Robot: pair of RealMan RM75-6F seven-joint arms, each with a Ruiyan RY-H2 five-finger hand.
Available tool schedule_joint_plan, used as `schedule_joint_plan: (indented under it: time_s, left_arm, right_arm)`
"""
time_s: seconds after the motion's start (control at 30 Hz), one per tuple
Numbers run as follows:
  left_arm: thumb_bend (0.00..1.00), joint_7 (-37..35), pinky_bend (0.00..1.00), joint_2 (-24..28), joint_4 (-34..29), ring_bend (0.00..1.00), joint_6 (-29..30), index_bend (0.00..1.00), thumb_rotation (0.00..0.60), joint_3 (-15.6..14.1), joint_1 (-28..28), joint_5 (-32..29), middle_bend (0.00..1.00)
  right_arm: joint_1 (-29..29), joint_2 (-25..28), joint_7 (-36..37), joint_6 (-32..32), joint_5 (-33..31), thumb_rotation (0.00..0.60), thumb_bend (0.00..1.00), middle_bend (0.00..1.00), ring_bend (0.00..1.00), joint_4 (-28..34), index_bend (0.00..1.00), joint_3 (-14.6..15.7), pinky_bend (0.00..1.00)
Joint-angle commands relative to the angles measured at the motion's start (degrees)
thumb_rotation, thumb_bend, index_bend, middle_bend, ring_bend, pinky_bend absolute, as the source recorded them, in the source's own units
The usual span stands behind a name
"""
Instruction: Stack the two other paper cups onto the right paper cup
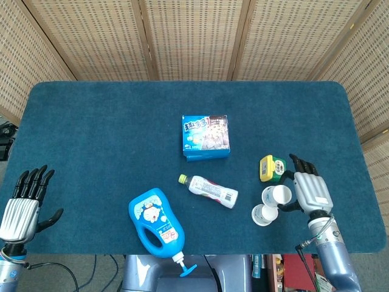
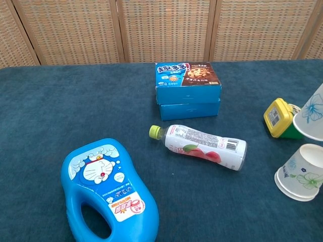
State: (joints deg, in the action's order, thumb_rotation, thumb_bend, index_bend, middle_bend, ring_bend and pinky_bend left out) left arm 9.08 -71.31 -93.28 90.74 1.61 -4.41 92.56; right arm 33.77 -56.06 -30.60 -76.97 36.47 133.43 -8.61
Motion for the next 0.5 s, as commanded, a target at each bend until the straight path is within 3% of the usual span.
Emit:
schedule_joint_plan:
  time_s: [0.03,0.5]
  left_arm:
    - [0.25,-0.1,0.0,0.0,0.0,0.0,0.1,0.0,0.6,0.0,0.1,0.1,0.0]
    - [0.25,-0.1,0.0,0.0,0.0,0.0,0.4,0.0,0.6,-0.1,0.2,0.3,0.0]
  right_arm:
    - [-0.1,-0.5,-0.7,-0.6,0.1,0.6,0.12,0.08,0.0,1.0,0.51,0.5,0.0]
    - [-1.3,-1.5,-1.9,-2.5,1.4,0.6,0.12,0.08,0.0,1.5,0.51,2.2,0.0]
